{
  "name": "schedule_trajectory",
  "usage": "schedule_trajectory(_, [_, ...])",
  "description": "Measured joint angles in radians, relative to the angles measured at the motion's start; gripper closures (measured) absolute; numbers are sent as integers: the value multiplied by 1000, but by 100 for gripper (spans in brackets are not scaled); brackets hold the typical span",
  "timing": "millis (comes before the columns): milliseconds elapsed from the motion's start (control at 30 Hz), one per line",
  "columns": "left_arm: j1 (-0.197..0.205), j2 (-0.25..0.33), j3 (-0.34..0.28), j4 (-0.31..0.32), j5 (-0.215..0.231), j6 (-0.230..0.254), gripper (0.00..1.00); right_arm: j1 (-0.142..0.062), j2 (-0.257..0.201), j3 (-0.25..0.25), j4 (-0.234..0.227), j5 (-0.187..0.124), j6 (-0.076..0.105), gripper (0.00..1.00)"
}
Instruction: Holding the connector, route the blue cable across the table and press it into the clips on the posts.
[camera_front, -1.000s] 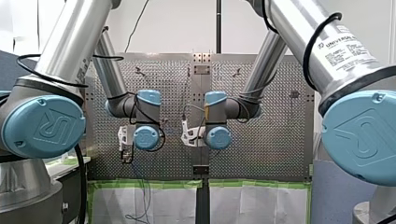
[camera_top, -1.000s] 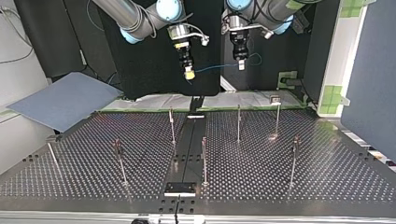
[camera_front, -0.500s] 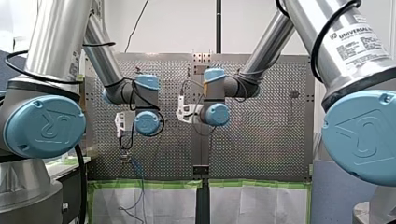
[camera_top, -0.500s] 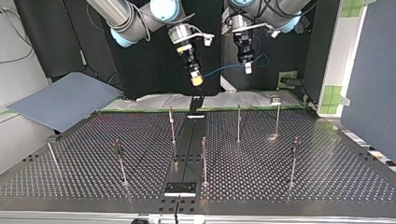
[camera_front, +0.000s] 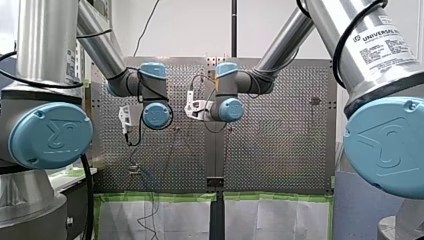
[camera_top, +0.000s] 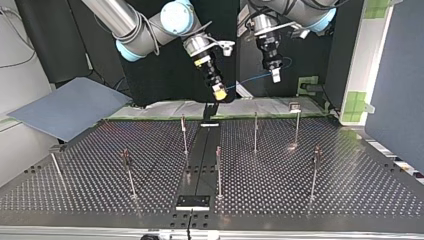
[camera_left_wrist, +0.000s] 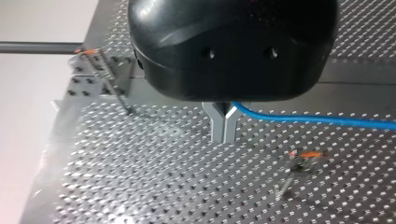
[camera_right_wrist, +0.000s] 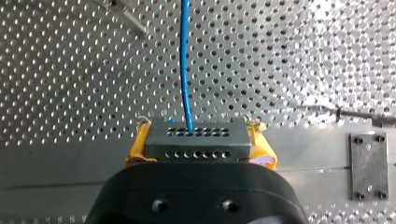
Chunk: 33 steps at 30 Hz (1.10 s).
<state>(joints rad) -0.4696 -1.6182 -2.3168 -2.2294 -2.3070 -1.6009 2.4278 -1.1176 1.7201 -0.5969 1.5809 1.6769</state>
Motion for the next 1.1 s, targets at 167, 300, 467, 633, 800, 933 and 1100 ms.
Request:
schedule_trajectory(167, [12,42,14,-17,11,-4,100,3,6,-42,41,-28,3,100])
schedule_trajectory(300, [20,64,21,-23,10,-5,100,8,8,-76,75,-35,2,100])
schedule_trajectory(467, [39,99,26,-49,2,-4,100,10,9,-117,116,-42,2,100])
schedule_trajectory(633, [63,109,36,-81,0,-3,100,14,9,-161,160,-60,2,100])
schedule_trajectory(800, [86,108,69,-120,14,-1,100,21,12,-208,206,-90,4,100])
schedule_trajectory(933, [105,102,106,-154,29,0,100,26,14,-246,236,-101,5,100])
schedule_trajectory(1100, [127,93,151,-197,1,1,100,28,15,-291,259,-103,6,100])
